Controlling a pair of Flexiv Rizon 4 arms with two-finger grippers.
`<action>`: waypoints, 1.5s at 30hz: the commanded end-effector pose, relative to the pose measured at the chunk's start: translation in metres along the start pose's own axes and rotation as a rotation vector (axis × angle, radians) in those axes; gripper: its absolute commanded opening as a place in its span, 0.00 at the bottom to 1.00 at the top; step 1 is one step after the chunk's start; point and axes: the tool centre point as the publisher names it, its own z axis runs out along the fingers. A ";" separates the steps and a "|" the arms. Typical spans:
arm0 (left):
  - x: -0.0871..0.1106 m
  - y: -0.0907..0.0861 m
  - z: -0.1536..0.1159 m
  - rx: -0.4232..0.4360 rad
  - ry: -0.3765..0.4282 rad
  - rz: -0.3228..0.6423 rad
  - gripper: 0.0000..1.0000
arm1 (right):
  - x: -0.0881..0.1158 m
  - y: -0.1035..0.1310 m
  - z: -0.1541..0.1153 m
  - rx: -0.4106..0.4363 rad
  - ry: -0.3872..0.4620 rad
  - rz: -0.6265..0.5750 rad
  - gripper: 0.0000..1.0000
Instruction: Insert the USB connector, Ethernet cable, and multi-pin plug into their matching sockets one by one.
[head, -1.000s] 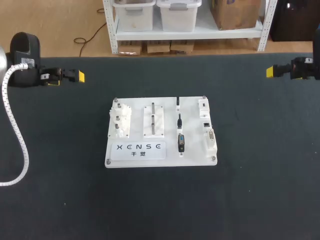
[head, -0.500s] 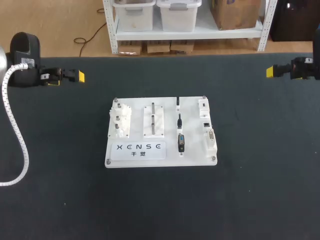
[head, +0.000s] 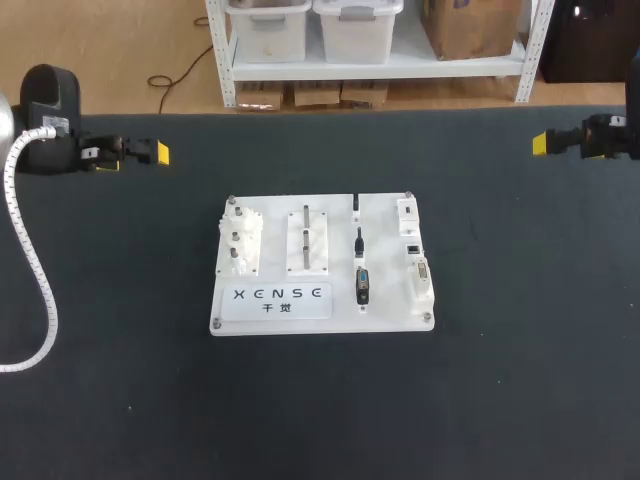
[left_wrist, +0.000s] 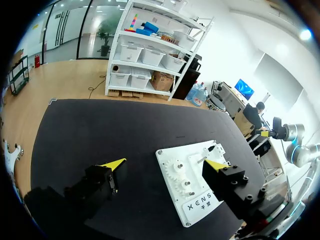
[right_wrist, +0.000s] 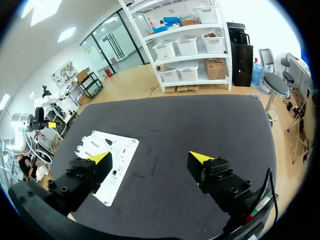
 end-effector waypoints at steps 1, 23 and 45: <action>0.000 0.000 0.000 0.000 0.000 0.000 1.00 | 0.000 0.000 0.000 0.000 0.001 0.000 1.00; 0.000 0.000 0.000 0.000 0.000 0.000 1.00 | 0.000 0.000 0.000 0.000 0.001 0.000 1.00; 0.000 0.000 0.000 0.000 0.000 0.000 1.00 | -0.007 0.006 0.005 0.019 0.019 -0.001 1.00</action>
